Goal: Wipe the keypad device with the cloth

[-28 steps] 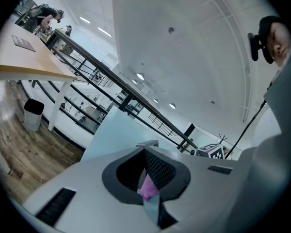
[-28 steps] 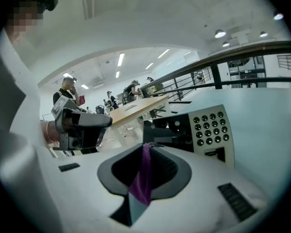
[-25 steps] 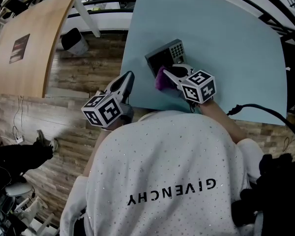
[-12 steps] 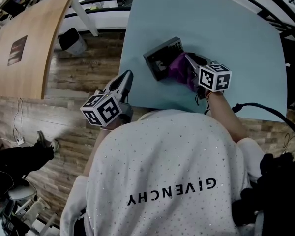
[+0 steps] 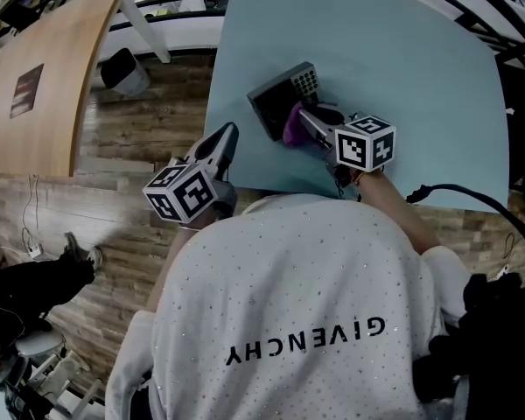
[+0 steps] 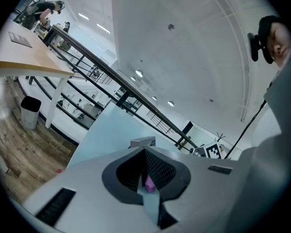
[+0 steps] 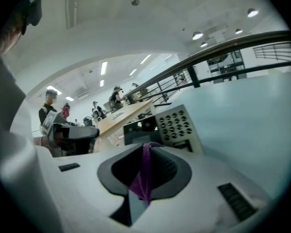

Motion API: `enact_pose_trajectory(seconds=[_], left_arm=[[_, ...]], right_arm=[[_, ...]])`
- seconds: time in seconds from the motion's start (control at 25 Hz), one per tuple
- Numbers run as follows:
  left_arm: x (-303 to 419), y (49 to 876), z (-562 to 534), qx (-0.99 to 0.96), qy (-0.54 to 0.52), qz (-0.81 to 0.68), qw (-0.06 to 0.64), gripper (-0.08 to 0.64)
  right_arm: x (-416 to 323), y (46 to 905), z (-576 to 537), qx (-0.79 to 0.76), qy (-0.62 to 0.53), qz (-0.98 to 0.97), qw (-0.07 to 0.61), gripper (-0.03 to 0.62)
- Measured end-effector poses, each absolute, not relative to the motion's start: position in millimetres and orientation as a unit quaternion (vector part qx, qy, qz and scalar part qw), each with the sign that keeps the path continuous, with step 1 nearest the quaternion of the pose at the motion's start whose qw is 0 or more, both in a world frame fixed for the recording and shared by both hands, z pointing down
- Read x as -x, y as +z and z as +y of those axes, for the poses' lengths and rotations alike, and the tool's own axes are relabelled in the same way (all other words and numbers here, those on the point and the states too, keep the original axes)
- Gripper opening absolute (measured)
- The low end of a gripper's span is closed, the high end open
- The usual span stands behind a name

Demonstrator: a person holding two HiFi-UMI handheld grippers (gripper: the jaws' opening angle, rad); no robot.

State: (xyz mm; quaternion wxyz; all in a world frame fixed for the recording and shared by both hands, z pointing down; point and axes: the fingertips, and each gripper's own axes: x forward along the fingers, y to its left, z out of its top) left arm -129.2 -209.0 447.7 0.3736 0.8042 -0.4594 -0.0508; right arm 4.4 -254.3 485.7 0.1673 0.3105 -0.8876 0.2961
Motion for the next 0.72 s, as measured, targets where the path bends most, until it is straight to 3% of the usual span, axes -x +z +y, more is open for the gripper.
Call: enact_pose_trajectory(seconds=[0.28,0.48,0.72], left_arm=[[121.7,441.7,-192.5,-0.792,-0.055,-0.483,0.369,0.001],[121.7,432.4,-178.3,-0.761,-0.096,-0.509,0.390,0.000],[117.2,429.9,-157.8,-0.732,-0.116,-0.542,0.395,0.000]], right_arm=[[45.3,490.2,-198.7,-0.167,0.236,-0.928,0.235,0.049],[21.1,500.8,-209.9,-0.189,0.242,-0.917,0.255,0.049],[-37.4,504.9,-239.9,-0.261,0.301,-0.890,0.220,0.049]])
